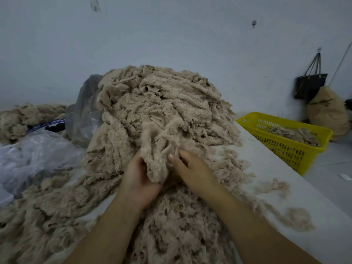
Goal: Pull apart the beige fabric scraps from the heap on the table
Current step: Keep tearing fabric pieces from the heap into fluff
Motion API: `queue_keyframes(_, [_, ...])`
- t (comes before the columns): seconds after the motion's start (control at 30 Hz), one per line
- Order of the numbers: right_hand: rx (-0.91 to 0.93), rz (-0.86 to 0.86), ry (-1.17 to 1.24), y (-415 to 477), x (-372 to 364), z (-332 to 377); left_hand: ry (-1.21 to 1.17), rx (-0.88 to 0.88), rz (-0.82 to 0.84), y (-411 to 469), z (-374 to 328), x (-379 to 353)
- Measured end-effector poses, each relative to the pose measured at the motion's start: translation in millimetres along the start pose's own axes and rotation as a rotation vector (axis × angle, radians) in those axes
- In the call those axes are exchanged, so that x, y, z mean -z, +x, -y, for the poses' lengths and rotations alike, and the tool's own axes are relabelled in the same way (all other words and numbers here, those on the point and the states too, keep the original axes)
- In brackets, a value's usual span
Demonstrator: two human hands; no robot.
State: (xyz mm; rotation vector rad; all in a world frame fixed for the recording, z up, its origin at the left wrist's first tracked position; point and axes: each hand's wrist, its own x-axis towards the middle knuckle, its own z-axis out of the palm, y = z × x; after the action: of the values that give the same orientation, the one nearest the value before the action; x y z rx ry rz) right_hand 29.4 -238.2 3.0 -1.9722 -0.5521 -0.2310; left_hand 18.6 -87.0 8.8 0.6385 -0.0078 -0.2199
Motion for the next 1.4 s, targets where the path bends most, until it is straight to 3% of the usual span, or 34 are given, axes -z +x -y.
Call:
queue_keyframes(0.2, [-0.134,-0.226,0.087,5,16,0,-0.110,-0.164,-0.120,-1,-5,-5])
queue_keyframes(0.4, [-0.332,-0.657,0.247,8,42,-24,-0.202,-0.295,-0.227,0,-22,10])
queue_keyframes(0.63, [-0.092,-0.173,0.117,4,19,-8,0.122,-0.212,-0.059,-1,0,-4])
queue_keyframes(0.8, [-0.045,0.083,0.245,-2,0,-2,0.508,-0.273,-0.009,-1,13,-8])
queue_keyframes(1.0, [-0.110,0.002,0.346,2,0,-10,0.571,-0.259,0.028,-1,15,-9])
queue_keyframes(1.4, [-0.159,-0.335,0.025,5,15,-12,0.797,-0.171,-0.104,6,20,-5])
